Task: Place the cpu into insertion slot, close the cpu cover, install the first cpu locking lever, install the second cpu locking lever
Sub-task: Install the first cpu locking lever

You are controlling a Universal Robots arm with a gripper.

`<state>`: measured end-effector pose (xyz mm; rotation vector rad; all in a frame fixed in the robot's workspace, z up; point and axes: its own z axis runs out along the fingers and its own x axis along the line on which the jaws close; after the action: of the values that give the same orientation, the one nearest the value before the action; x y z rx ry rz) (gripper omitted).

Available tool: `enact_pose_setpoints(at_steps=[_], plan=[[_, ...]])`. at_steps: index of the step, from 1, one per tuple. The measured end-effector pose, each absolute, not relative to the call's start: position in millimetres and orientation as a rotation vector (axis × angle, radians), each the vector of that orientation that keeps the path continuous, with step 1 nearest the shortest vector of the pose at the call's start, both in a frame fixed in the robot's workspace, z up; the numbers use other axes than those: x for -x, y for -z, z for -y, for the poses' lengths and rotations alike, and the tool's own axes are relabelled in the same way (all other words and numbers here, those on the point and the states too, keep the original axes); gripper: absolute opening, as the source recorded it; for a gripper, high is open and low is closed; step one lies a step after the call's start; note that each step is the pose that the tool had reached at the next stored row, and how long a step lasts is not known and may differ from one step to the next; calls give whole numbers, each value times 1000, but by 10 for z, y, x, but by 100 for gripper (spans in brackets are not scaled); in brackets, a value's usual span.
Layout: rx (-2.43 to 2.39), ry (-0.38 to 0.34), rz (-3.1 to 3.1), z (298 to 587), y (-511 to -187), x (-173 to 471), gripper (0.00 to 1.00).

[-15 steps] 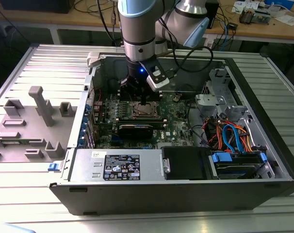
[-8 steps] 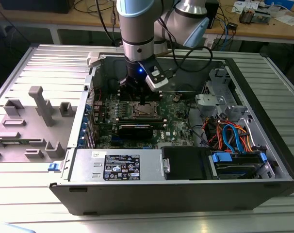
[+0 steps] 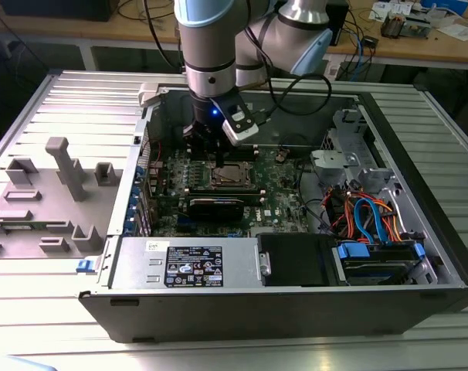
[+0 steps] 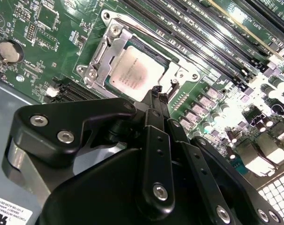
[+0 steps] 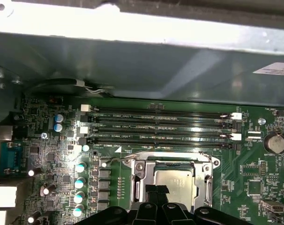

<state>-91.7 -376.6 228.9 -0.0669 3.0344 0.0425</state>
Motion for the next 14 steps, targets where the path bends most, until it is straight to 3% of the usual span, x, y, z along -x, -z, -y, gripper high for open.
enact_pose_setpoints(at_steps=[14], plan=[[67,-43,-3034,3765,-2276,1220,11]])
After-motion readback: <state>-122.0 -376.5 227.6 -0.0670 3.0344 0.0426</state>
